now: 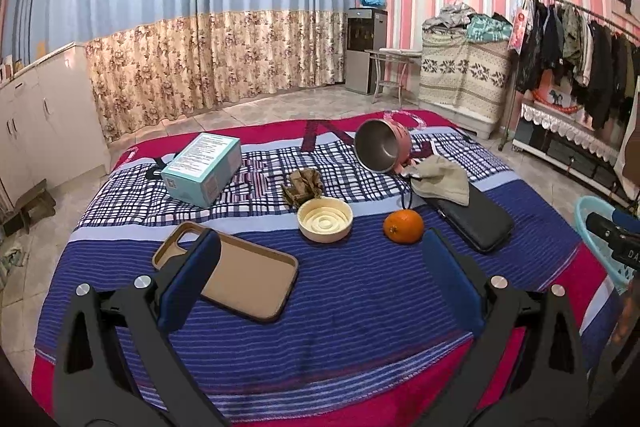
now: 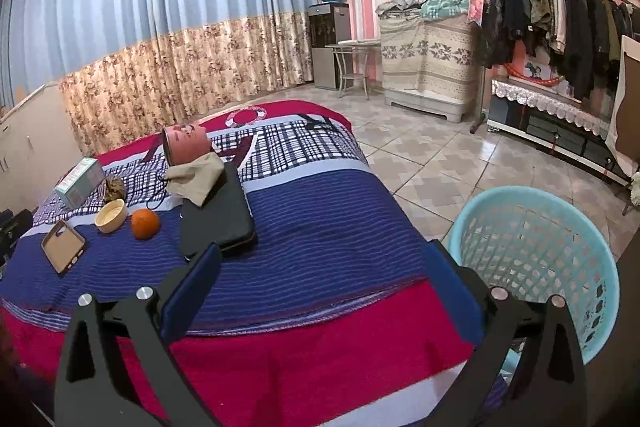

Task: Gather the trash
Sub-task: 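Move both tools back over the bed toward the mandarin, then grasp the mandarin with the right tool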

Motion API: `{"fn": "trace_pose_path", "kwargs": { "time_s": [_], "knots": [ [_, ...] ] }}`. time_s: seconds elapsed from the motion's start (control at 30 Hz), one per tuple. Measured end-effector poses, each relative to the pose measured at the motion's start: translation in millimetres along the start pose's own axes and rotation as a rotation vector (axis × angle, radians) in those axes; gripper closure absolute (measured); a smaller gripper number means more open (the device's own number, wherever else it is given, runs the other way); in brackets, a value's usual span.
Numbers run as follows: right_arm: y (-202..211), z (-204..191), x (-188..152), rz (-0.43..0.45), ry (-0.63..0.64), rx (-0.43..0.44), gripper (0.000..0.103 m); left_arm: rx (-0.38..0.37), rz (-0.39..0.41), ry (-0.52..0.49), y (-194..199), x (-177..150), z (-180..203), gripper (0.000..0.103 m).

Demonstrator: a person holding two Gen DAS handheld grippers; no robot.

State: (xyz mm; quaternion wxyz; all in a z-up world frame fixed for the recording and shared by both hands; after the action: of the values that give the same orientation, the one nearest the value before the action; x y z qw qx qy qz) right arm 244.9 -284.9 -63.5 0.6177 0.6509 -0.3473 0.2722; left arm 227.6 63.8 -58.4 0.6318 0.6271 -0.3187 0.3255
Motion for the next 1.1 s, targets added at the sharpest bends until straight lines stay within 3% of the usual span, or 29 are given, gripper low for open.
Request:
{"fn": "trace_pose_path", "kwargs": {
  "time_s": [0.2,0.57,0.87,1.1],
  "knots": [
    [13,-10,14,0.041,0.005,-0.013,0.005,0.008,-0.004,0.007,-1,2,-16,0.006],
    [-22,-61,3,-0.005,0.082,0.020,0.005,0.049,-0.025,0.015,-12,4,-52,0.006],
    [-70,-140,-8,-0.109,0.204,0.162,0.006,0.080,-0.069,0.042,-38,-4,-80,0.006],
    [-95,-200,-11,-0.165,0.281,0.255,0.022,0.096,-0.099,0.077,-53,-8,-104,0.006]
  ]
}}
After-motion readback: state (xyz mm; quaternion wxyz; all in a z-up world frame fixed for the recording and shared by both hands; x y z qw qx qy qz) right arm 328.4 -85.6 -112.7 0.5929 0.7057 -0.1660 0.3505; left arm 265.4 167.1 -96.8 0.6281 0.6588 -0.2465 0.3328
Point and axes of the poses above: each gripper's, at about its wrist camera, not at the fingertips, and y roughly against the way its jaws point, z to its right, x to its top, the point moved 9 cm from there along -y, roughly the way its jaws point, and after that the axes turned 6 degrees about -z, right-handed, at the moved point
